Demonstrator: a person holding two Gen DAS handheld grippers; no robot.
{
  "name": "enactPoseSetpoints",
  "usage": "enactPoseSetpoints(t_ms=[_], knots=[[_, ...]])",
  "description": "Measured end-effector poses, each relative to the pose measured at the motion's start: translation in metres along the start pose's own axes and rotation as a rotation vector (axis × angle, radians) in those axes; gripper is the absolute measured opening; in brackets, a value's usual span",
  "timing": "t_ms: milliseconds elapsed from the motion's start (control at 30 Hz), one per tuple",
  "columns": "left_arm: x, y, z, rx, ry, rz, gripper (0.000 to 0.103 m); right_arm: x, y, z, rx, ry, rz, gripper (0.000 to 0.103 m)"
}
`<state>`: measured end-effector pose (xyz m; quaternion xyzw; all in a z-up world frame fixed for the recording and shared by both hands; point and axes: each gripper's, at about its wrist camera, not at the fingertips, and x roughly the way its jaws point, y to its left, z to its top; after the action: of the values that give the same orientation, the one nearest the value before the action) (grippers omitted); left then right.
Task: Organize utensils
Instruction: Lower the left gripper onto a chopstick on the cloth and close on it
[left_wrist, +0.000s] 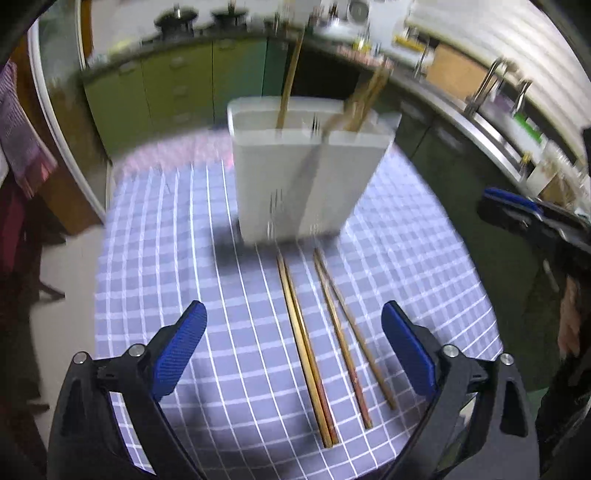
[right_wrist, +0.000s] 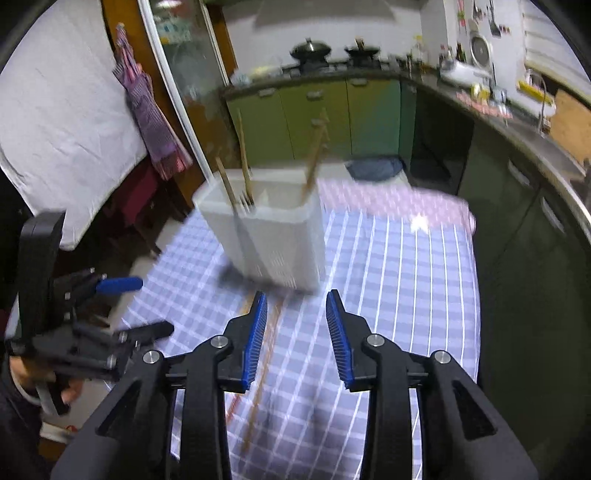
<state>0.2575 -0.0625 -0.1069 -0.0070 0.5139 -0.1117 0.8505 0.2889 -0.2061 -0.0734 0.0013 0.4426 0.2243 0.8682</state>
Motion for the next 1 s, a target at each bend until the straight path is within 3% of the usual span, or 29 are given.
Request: enactPoseSetpoints(t_ms=[133, 167, 267, 300, 367, 433, 1000], knots=[[0.039, -0.003, -0.003, -0.015, 0.152, 0.0, 0.066, 0.03, -0.015, -0.032, 0.025, 0.094, -0.005, 0.034], [0.05, -0.003, -0.003, -0.023, 0.191, 0.001, 0.065, 0.035, -0.016, -0.036, 0.029, 0.108, -0.003, 0.034], [0.07, -0.002, -0.005, -0.038, 0.243, 0.023, 0.055, 0.049, -0.02, -0.049, 0.04, 0.151, 0.015, 0.034], [0.078, -0.001, -0.006, -0.043, 0.27, 0.032, 0.047, 0.051, -0.02, -0.05, 0.042, 0.154, 0.019, 0.034], [0.09, 0.001, -0.007, -0.051, 0.309, 0.039, 0.039, 0.053, -0.02, -0.052, 0.043, 0.161, 0.026, 0.034], [0.099, 0.003, -0.008, -0.058, 0.337, 0.052, 0.028, 0.054, -0.022, -0.054, 0.043, 0.164, 0.035, 0.039], [0.125, -0.005, -0.005, -0.045, 0.394, 0.11, 0.023, 0.066, -0.024, -0.054, 0.06, 0.198, 0.072, 0.04]])
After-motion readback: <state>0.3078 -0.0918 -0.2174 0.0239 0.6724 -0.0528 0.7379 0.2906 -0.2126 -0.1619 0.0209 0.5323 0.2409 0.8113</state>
